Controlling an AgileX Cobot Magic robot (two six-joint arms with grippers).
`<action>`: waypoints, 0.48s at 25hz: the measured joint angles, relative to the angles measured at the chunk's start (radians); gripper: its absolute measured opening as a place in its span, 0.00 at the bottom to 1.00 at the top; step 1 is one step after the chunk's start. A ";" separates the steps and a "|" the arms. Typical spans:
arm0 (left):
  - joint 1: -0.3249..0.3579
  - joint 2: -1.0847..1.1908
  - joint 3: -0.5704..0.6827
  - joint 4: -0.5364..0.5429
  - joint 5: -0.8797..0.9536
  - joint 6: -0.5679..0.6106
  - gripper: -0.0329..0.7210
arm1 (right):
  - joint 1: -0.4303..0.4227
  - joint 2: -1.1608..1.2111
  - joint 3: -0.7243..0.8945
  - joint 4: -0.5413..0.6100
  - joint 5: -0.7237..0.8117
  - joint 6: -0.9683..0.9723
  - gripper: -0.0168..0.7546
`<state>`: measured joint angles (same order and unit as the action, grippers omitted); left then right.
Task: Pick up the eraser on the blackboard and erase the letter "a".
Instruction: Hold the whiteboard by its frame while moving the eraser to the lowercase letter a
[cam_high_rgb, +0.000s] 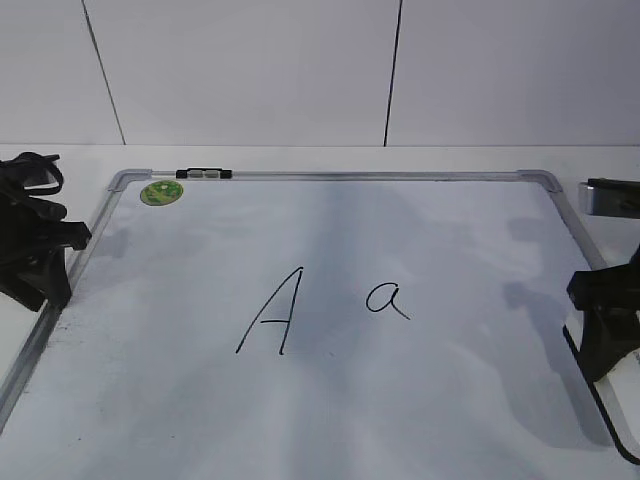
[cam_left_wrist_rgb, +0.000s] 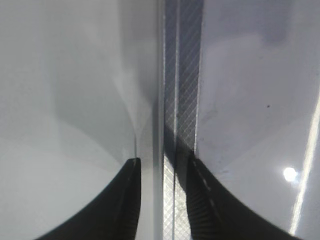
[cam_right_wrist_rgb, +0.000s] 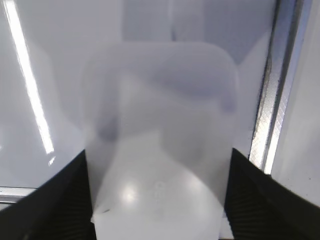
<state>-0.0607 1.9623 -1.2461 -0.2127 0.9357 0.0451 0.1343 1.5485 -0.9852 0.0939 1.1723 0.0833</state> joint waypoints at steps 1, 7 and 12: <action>0.000 0.000 0.000 0.000 0.000 0.000 0.34 | 0.000 0.000 0.000 0.000 0.000 0.000 0.75; 0.000 0.000 -0.002 -0.008 0.001 0.000 0.08 | 0.000 0.000 0.000 0.000 0.000 -0.001 0.75; 0.000 0.000 -0.002 -0.008 0.002 -0.003 0.06 | 0.000 0.000 0.000 0.002 0.000 -0.003 0.75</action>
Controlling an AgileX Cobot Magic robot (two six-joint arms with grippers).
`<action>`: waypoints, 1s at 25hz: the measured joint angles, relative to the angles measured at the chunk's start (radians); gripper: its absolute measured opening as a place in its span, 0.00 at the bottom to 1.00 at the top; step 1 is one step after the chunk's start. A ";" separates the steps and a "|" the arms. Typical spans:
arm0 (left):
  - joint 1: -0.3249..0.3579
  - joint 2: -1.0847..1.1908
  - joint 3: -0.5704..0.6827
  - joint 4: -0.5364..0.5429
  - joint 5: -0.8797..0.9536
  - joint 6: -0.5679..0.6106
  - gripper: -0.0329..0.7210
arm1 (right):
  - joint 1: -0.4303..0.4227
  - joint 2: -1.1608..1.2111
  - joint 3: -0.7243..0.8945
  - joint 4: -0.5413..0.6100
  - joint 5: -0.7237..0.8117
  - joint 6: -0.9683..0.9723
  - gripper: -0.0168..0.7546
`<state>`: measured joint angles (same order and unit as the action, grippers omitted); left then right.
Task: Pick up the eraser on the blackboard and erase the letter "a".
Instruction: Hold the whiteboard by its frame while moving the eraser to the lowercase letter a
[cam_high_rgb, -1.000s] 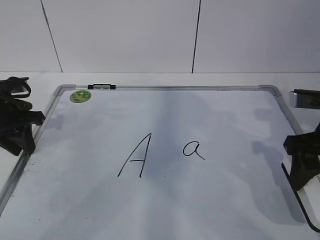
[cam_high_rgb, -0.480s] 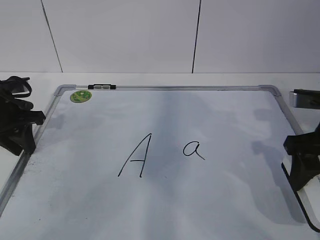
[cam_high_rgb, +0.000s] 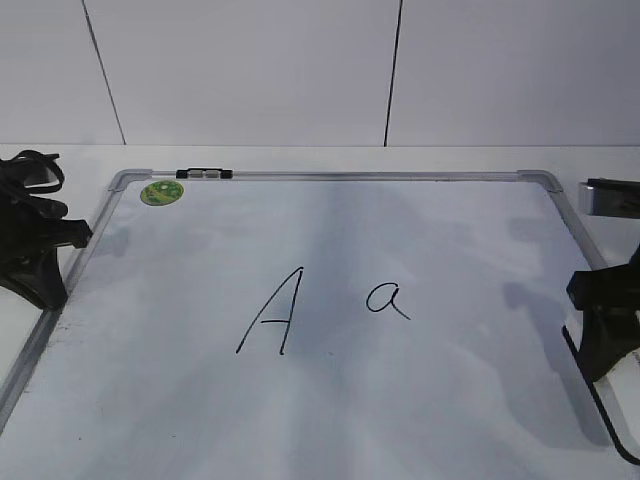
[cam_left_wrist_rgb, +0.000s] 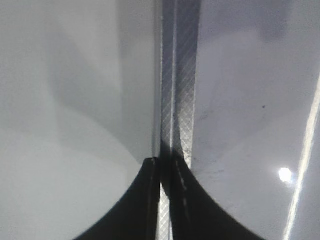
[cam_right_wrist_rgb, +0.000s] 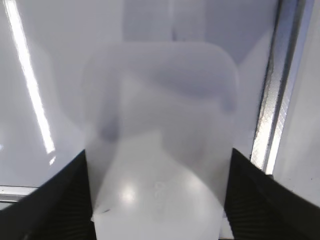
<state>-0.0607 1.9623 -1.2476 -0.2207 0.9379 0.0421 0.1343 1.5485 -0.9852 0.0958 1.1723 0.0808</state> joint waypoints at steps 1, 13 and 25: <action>0.000 0.000 0.000 0.000 0.000 0.000 0.06 | 0.000 0.000 0.000 0.002 0.000 -0.002 0.75; 0.000 0.000 0.000 0.000 0.002 0.000 0.06 | 0.116 0.067 -0.186 -0.063 0.036 0.018 0.75; 0.000 0.000 0.000 0.000 0.002 0.000 0.06 | 0.253 0.290 -0.403 -0.121 0.041 0.037 0.75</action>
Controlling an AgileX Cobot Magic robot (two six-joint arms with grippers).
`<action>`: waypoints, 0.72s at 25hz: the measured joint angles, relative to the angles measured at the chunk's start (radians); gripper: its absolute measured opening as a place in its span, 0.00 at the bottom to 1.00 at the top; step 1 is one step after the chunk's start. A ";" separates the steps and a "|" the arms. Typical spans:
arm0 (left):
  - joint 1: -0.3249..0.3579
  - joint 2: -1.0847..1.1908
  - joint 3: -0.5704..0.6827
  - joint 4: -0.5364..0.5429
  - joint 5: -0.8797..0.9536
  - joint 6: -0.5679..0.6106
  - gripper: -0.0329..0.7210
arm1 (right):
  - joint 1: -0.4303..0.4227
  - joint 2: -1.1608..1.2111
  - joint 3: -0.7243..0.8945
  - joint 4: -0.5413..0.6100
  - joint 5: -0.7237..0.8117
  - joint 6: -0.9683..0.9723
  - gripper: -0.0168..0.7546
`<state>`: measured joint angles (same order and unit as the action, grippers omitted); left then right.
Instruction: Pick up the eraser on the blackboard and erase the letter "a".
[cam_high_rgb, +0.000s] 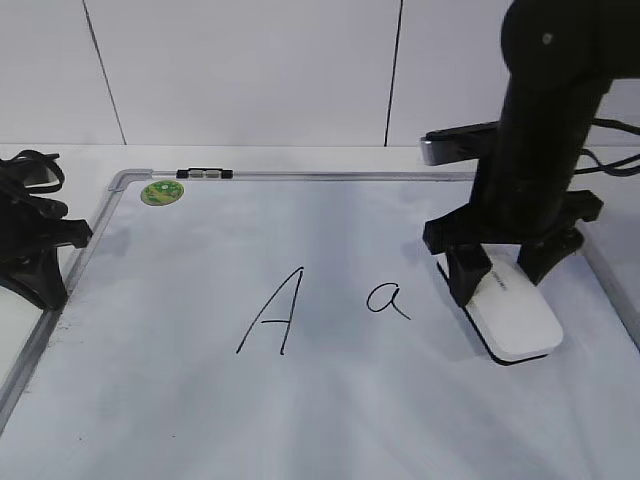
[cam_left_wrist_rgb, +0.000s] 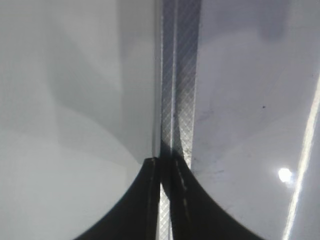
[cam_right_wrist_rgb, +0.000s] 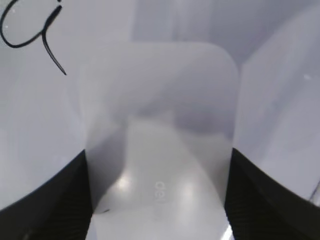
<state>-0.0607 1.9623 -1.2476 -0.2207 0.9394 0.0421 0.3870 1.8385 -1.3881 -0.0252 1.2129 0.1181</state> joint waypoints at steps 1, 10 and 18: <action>0.000 0.000 0.000 0.000 0.000 0.000 0.06 | 0.009 0.021 -0.018 -0.002 0.000 0.000 0.75; 0.000 0.000 0.000 0.000 0.000 0.000 0.06 | 0.056 0.172 -0.191 -0.008 0.002 0.000 0.75; 0.000 0.000 0.000 0.000 0.000 0.000 0.06 | 0.056 0.262 -0.270 -0.005 0.002 0.001 0.75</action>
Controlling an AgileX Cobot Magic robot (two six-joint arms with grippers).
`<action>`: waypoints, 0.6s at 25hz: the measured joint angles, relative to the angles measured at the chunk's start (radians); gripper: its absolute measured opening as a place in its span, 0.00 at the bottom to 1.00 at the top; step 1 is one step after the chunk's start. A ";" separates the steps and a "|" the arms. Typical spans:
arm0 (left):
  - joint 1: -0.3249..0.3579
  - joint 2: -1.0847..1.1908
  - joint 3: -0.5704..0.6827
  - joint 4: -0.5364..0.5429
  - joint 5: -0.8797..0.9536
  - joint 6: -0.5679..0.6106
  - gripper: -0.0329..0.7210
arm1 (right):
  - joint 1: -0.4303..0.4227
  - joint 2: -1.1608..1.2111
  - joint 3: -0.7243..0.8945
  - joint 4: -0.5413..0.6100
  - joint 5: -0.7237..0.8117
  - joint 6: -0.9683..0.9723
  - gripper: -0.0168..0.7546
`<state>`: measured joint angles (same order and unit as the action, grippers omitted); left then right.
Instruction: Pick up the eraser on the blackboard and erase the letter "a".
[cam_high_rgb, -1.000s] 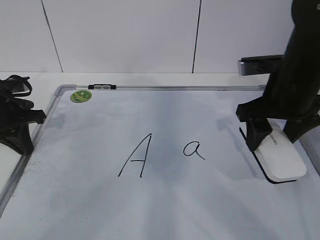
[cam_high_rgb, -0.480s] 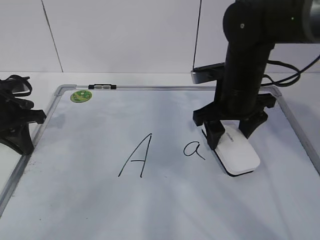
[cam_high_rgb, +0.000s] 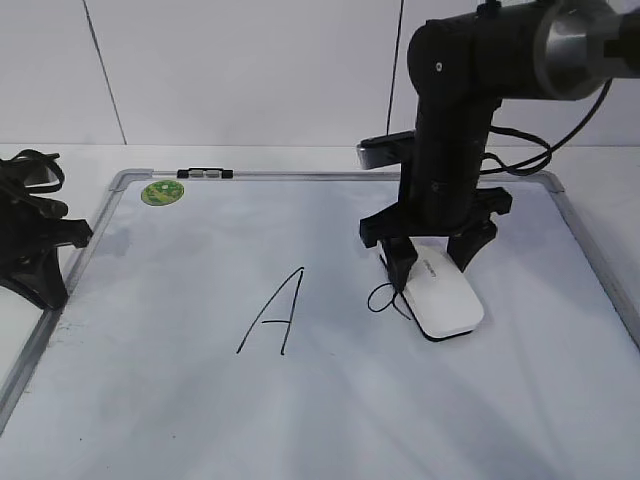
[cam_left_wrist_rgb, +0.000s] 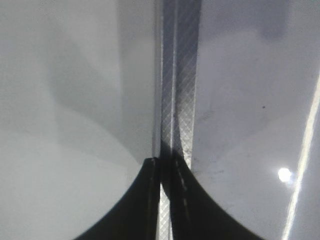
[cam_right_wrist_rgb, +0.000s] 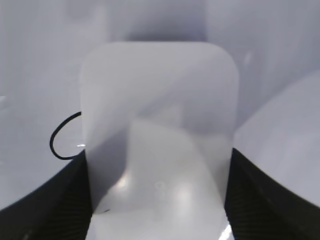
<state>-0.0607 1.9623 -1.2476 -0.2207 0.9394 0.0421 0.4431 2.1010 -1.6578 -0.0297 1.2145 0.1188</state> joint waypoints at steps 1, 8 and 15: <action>0.000 0.000 0.000 0.000 0.000 0.000 0.06 | 0.000 0.007 -0.003 0.000 0.000 0.000 0.75; 0.000 0.000 0.000 0.000 -0.002 0.000 0.06 | 0.000 0.030 -0.009 0.000 0.000 0.000 0.75; 0.000 0.000 0.000 -0.002 -0.002 0.000 0.06 | 0.002 0.040 -0.019 0.008 0.011 0.002 0.75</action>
<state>-0.0607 1.9623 -1.2476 -0.2225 0.9375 0.0421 0.4455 2.1414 -1.6770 -0.0219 1.2254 0.1205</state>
